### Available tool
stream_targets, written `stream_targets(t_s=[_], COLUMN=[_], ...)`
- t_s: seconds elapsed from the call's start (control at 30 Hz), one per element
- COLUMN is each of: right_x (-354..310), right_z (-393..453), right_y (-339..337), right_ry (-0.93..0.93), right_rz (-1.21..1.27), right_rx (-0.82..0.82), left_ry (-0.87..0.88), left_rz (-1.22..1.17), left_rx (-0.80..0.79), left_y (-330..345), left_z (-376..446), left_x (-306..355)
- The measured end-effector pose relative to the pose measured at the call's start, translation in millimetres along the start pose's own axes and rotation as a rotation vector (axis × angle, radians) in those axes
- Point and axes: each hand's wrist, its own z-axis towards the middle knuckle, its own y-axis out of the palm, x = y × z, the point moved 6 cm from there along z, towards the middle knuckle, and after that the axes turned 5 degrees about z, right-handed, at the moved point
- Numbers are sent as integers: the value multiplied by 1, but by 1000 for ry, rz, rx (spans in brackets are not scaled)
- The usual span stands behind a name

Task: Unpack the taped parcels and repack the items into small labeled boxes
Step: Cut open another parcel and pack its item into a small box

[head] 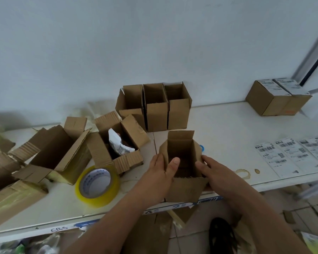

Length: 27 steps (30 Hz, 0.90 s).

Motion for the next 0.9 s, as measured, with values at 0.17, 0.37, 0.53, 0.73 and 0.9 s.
stream_targets(t_s=[0.17,0.37,0.53,0.73,0.9], right_x=[-3,-2,-16,-45,-83], right_z=[5,14,11,-11,-13], right_y=[6,-8,-22,-23,11], right_ry=[-27,7,-77,-255,-417], right_rz=[-33,-26,-80,-278,-462], right_rx=[-42,41,185,392,287], left_ry=[-17,32,26,104,205], left_rz=[-176,36,473,670,593], left_rx=[-85,118,273,578,680], left_y=[-4,-31,-51,-85,-118], left_z=[-7,-3,-12,-30,-24], left_x=[4,0,2,23,0])
